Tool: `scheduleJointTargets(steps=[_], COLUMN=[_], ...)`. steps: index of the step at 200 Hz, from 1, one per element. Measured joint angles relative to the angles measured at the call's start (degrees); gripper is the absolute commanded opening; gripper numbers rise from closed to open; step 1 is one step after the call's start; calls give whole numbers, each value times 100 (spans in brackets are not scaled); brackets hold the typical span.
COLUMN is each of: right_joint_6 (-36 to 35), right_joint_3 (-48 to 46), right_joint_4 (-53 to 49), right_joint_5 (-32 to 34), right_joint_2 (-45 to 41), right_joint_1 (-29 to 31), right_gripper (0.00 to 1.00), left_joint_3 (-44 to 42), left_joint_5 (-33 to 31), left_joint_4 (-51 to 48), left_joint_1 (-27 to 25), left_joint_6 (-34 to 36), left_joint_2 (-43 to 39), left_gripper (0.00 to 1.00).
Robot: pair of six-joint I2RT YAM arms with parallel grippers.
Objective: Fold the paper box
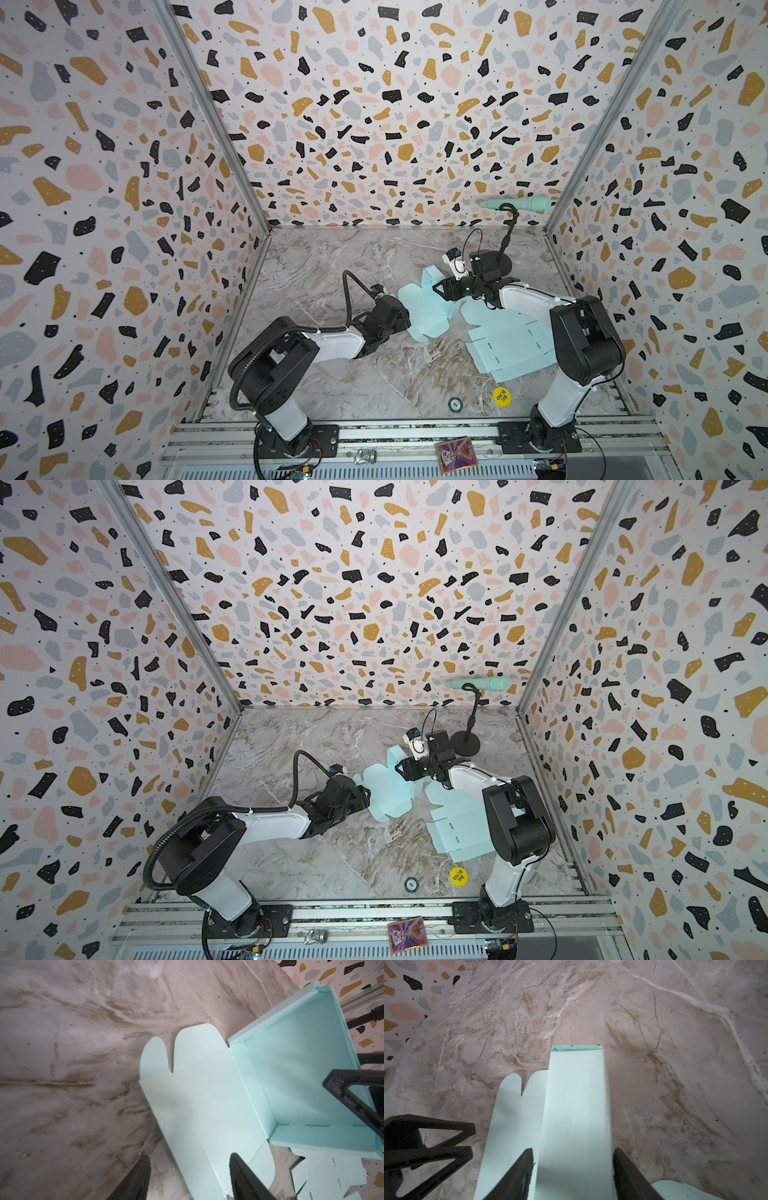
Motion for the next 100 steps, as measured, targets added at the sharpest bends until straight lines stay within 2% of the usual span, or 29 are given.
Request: scheduleJointTargets(steps=[47, 71, 100], right_joint_6=[2, 2, 2], right_joint_3=[-57, -72, -114], right_joint_4=[66, 85, 109], right_joint_5=[2, 2, 2], right_joint_2=[-33, -37, -66], right_joint_1=[-4, -4, -7], right_gripper=[62, 62, 62], left_joint_3=[-149, -160, -162], left_joint_5=[225, 352, 439], left_joint_4=[538, 883, 1095], left_joint_1=[50, 59, 61], left_joint_6=[-343, -492, -564], left_joint_2=[315, 487, 590], left_gripper=[56, 45, 36])
